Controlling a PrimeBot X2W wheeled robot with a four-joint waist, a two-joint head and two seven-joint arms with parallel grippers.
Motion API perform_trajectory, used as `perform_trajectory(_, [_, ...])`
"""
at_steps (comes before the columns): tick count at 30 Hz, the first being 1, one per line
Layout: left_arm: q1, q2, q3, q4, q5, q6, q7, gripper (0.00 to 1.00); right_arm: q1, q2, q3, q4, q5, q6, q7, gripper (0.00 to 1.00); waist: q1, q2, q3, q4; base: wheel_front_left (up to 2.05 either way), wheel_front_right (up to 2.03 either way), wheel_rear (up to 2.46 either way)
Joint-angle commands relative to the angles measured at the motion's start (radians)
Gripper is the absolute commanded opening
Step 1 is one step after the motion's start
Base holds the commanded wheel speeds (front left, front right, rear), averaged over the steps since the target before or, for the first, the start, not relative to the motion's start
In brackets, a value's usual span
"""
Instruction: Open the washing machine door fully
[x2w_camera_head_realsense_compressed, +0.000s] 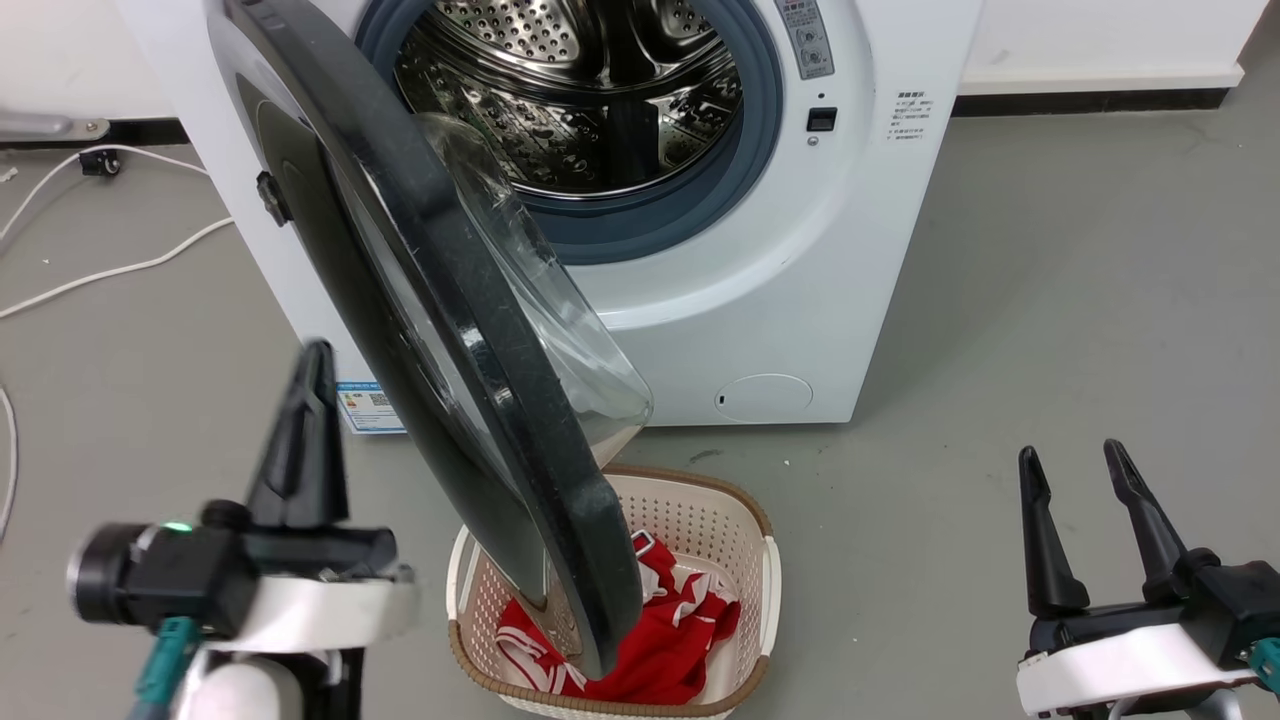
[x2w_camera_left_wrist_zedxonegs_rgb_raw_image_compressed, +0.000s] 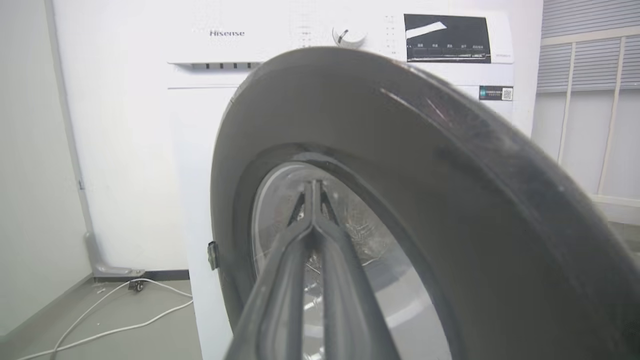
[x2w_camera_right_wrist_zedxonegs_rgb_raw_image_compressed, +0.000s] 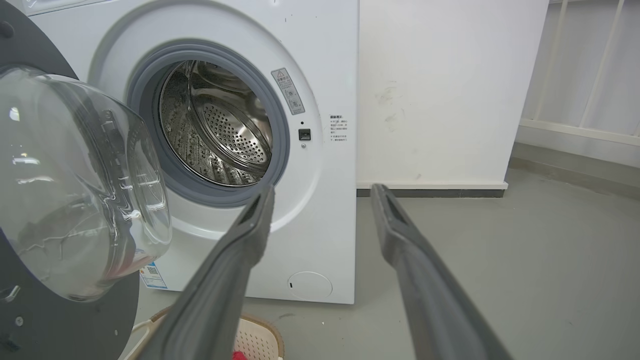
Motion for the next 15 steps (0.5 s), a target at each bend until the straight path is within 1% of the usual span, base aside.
perform_trajectory(1, [-0.020, 0.003, 0.013, -0.046, -0.002, 0.007, -0.002, 0.00, -0.010, 0.004, 0.000, 0.004, 0.007, 0.000, -0.006, 1.00, 0.0000, 0.0000, -0.003, 0.002, 0.00, 0.00, 0.00])
perform_trajectory(7, [-0.060, 0.002, 0.026, -0.222, 0.003, 0.019, -0.002, 0.00, -0.013, 0.004, -0.001, 0.008, -0.014, 0.000, -0.005, 1.00, 0.0000, 0.0000, -0.007, 0.003, 0.00, 0.00, 0.00])
perform_trajectory(10, [-0.090, 0.002, 0.023, -0.316, 0.010, 0.016, -0.002, 0.00, -0.014, 0.004, -0.004, 0.009, -0.013, 0.000, -0.003, 1.00, 0.0000, 0.0000, -0.006, 0.002, 0.00, 0.00, 0.00])
perform_trajectory(15, [-0.133, 0.001, -0.031, -0.449, 0.008, 0.002, -0.002, 0.00, -0.015, 0.004, -0.008, 0.010, -0.008, 0.000, 0.000, 1.00, 0.0000, 0.0000, -0.006, -0.001, 0.00, 0.00, 0.00])
